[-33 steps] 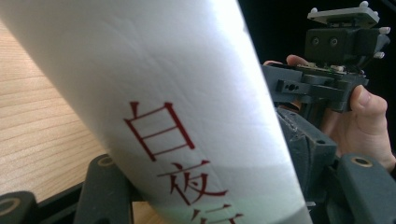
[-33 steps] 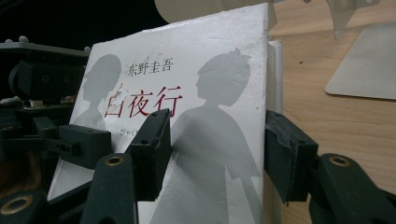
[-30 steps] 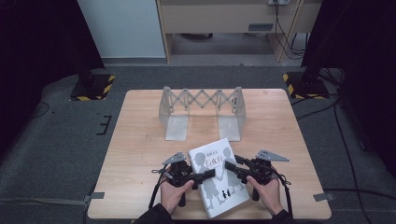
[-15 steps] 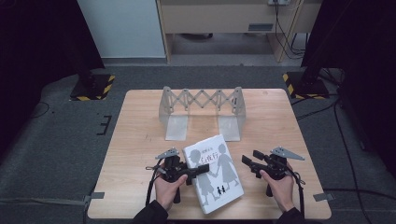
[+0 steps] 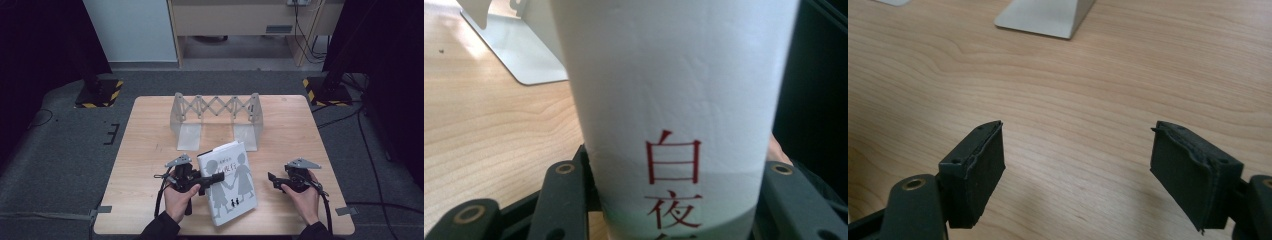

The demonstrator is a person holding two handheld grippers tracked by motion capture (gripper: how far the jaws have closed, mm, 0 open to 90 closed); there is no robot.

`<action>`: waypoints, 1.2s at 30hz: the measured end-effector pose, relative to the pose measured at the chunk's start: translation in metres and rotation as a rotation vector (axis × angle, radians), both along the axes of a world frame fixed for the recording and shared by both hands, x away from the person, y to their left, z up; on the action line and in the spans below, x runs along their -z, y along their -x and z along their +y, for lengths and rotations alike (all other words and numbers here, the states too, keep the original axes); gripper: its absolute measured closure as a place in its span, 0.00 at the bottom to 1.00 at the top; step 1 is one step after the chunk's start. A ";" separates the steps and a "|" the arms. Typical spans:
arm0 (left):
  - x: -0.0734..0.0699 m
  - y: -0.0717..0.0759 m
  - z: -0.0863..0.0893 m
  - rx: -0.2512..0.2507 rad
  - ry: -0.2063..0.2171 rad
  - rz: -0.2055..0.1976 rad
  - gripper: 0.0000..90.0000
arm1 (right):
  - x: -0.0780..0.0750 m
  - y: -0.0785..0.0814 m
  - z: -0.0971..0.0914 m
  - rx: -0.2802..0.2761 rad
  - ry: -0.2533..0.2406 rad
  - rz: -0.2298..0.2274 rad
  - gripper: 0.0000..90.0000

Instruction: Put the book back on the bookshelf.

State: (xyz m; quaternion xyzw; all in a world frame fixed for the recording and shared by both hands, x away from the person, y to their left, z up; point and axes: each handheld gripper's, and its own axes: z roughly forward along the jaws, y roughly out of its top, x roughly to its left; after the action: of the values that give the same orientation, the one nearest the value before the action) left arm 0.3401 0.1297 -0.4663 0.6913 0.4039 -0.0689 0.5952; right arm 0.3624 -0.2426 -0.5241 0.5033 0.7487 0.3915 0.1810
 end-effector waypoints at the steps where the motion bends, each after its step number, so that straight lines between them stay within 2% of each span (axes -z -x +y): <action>1: -0.001 0.000 0.000 -0.003 0.000 -0.001 0.57 | 0.001 0.000 -0.003 0.001 0.005 0.002 0.23; 7: -0.006 -0.001 0.001 -0.023 0.003 0.002 0.58 | 0.002 -0.001 -0.012 0.016 0.038 0.005 0.22; 12: -0.014 -0.002 -0.001 -0.020 -0.018 -0.024 0.58 | 0.009 -0.003 -0.015 0.036 0.076 0.044 0.18; 21: -0.024 -0.001 0.000 -0.021 -0.053 -0.045 0.58 | 0.013 -0.004 -0.017 0.058 0.107 0.031 0.13; 22: -0.027 -0.001 0.002 -0.021 -0.064 -0.052 0.58 | 0.014 -0.005 -0.017 0.056 0.125 0.026 0.12; 26: -0.032 -0.001 0.009 -0.038 -0.088 -0.059 0.58 | 0.014 -0.005 -0.015 0.048 0.144 0.031 0.09; 30: -0.035 -0.002 0.015 -0.050 -0.101 -0.066 0.58 | 0.015 -0.005 -0.015 0.066 0.145 0.035 0.06; 35: -0.040 -0.004 0.025 -0.091 -0.119 -0.079 0.58 | 0.015 -0.006 -0.016 0.071 0.145 0.040 0.05; 36: -0.042 -0.004 0.029 -0.111 -0.126 -0.082 0.58 | 0.015 -0.006 -0.015 0.072 0.144 0.040 0.05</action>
State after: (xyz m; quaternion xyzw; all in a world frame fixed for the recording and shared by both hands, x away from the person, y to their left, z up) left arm 0.3444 0.1591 -0.4248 0.7062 0.4204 0.0183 0.5694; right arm 0.3680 -0.2580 -0.5388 0.5231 0.7600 0.3198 0.2158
